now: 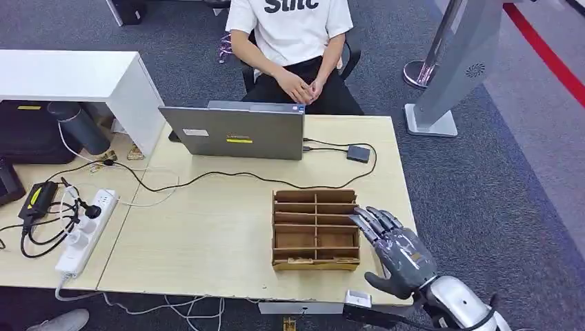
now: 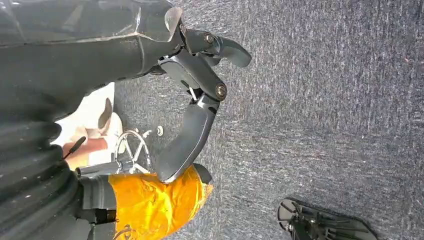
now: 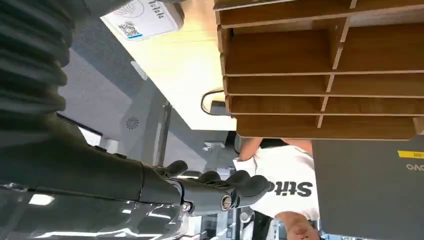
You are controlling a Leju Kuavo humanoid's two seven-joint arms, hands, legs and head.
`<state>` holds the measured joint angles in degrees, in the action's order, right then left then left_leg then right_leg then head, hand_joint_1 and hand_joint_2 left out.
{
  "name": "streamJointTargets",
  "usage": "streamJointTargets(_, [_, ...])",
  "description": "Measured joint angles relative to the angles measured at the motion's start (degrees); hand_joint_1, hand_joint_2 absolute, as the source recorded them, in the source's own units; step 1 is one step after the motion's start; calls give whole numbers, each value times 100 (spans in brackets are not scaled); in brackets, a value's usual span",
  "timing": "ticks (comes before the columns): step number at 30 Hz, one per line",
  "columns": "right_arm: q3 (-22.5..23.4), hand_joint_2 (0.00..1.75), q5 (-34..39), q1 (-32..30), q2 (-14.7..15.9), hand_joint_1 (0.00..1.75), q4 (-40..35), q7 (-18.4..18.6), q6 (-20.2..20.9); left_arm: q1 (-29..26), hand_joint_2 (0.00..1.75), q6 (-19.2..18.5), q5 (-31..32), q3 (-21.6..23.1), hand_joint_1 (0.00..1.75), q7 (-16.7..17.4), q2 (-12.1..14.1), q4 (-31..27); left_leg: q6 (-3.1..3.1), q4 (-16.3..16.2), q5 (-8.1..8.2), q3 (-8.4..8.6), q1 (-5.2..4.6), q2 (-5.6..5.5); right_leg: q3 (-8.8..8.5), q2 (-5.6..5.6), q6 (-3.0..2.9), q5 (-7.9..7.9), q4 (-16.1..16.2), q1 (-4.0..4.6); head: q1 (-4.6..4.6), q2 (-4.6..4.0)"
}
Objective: Pass the card to the sensor for recognition and then transmit it.
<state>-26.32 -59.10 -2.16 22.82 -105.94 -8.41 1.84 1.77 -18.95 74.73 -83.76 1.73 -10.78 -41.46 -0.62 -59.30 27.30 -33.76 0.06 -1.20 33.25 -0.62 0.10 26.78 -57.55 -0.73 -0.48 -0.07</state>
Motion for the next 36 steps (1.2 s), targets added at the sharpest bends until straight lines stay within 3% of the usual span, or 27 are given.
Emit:
streamJointTargets(9, [-142, 175, 271, 37, 111, 0, 81, -96, 249, 5, 175, 55, 37, -41, 0, 0, 13, 0, 0, 0, 0, -1, -1, 1, -1, -1, 0, 0, 0, 0, 0, 0])
streamJointTargets(18, [-885, 175, 505, 646, 74, 0, 728, -387, 483, 58, 175, 157, 129, -41, 0, -17, 179, 131, -3, 0, -3, 2, 0, -1, -3, 0, 0, -1, -2, 1, -2, 0])
streamJointTargets(30, [-1235, 175, 522, 914, 20, 0, 1104, -306, 391, 58, 175, 219, 131, -41, 0, -20, 247, 249, -3, 0, -3, 0, -1, -1, -3, 0, 0, -1, -2, -1, 0, 0])
streamJointTargets(36, [-1294, 175, 432, 923, -22, 0, 1165, -94, 234, 59, 175, 256, 129, -42, 0, -37, 245, 267, -3, 0, -3, 1, -1, -1, -3, 0, 0, -1, -2, 0, -2, 0])
